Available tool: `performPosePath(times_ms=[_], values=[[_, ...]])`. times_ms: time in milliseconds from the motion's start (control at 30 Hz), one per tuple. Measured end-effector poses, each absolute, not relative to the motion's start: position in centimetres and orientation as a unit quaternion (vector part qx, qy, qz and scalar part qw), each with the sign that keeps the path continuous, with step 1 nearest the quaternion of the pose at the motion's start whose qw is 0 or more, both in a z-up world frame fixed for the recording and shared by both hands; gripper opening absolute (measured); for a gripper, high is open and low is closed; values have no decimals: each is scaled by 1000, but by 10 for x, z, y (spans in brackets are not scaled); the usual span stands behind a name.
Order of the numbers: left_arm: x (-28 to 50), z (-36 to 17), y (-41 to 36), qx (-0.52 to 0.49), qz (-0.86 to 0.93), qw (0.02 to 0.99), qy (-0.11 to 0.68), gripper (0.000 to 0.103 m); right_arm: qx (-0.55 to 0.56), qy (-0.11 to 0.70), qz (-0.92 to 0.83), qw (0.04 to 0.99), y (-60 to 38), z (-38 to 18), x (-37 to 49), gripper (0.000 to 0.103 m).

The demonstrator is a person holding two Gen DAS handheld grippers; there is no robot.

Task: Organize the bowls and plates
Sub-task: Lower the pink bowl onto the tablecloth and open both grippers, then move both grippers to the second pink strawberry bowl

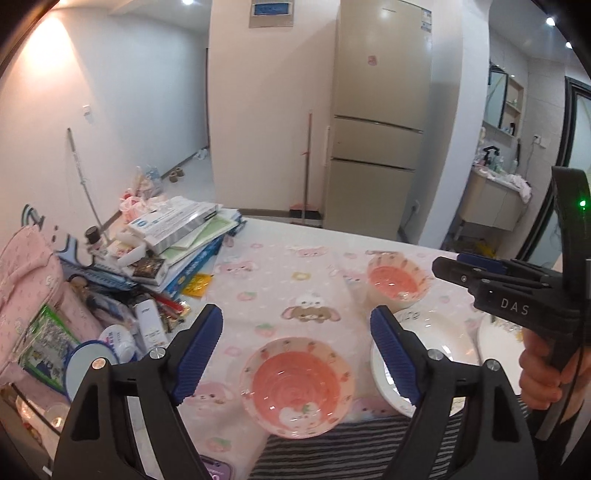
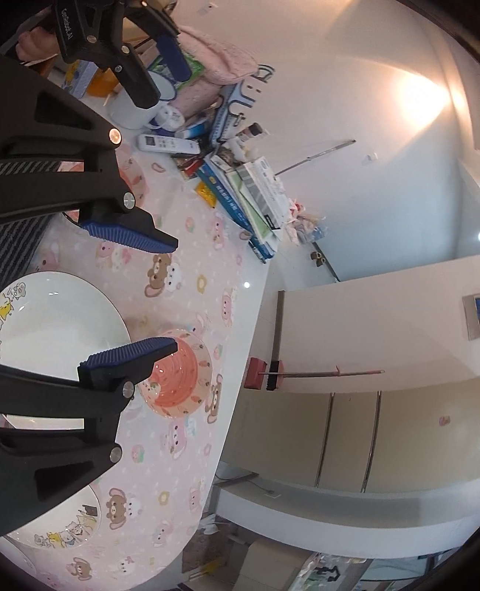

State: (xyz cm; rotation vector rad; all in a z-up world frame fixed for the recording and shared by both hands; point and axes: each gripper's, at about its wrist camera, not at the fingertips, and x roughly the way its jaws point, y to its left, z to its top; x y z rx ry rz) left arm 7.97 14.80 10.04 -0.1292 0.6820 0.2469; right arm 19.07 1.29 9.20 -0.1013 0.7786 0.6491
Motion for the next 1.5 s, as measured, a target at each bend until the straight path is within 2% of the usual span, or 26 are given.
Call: performPosePath(times_ms=[267,467,600,700,800,1000,1133,1300,1433,1500], values=[[106,117,132,-71,95,942,314,81,-30,351,240,904,-26,105,213,50],[136,130,101,-47,66,945,317,81,34,369,247,895,-59,111,229,50],[153,150,84,-40,59,957,282,81,23,347,191,918,-77,115,236,51],[169,151,76,-54,30,957,283,81,44,358,171,917,-91,113,247,51],[187,139,66,-58,26,956,288,81,73,375,176,907,-106,109,257,51],[203,112,30,27,46,957,287,81,76,370,134,916,-120,101,269,51],[214,92,38,8,37,950,310,81,105,389,157,902,-116,83,283,51],[244,64,75,-85,22,930,358,81,118,425,172,881,-96,42,303,51],[257,35,81,-39,67,924,374,81,122,470,158,860,-83,3,319,51],[263,22,90,-65,56,916,392,81,133,481,170,850,-79,-13,324,51]])
